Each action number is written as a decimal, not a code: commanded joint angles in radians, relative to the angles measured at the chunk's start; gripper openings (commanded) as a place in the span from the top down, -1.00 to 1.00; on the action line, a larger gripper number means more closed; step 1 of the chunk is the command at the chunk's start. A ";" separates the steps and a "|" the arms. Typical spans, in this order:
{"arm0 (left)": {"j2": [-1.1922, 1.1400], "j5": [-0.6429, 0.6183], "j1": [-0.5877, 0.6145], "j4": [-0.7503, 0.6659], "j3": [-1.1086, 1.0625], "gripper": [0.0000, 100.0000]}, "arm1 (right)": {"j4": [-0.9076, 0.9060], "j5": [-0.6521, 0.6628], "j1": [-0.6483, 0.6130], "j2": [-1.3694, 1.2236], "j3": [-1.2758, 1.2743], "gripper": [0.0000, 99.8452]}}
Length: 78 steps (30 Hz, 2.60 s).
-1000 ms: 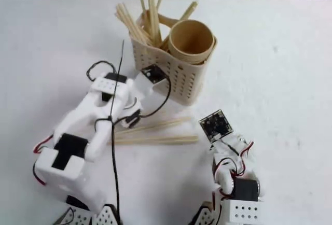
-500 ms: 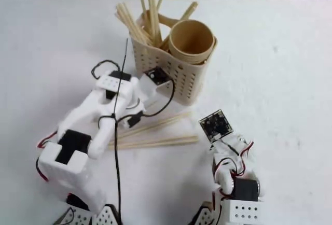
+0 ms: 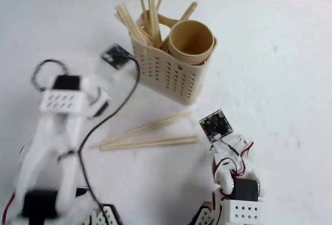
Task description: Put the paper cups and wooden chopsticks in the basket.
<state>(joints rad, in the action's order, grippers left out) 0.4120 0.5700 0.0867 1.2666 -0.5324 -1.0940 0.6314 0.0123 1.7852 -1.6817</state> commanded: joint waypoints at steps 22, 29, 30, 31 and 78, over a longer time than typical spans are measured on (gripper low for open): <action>0.008 -0.327 -0.414 -0.572 0.638 0.95 | 0.008 0.006 -0.005 0.005 -0.009 0.86; -0.163 -0.328 -0.409 -0.600 0.807 0.95 | 0.008 0.006 -0.005 0.005 -0.009 0.86; -0.180 -0.328 -0.401 -0.600 0.821 0.95 | 0.008 0.006 -0.005 0.005 -0.009 0.86; -0.193 -0.328 -0.400 -0.600 0.832 0.95 | 0.008 0.006 -0.005 0.005 -0.009 0.86; -0.013 -0.112 -0.420 0.035 0.040 0.91 | 0.008 0.006 -0.005 0.005 -0.009 0.86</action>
<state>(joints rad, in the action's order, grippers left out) 0.3613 0.3813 -0.3214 1.5014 -0.2209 -1.0940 0.6314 0.0123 1.7852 -1.6817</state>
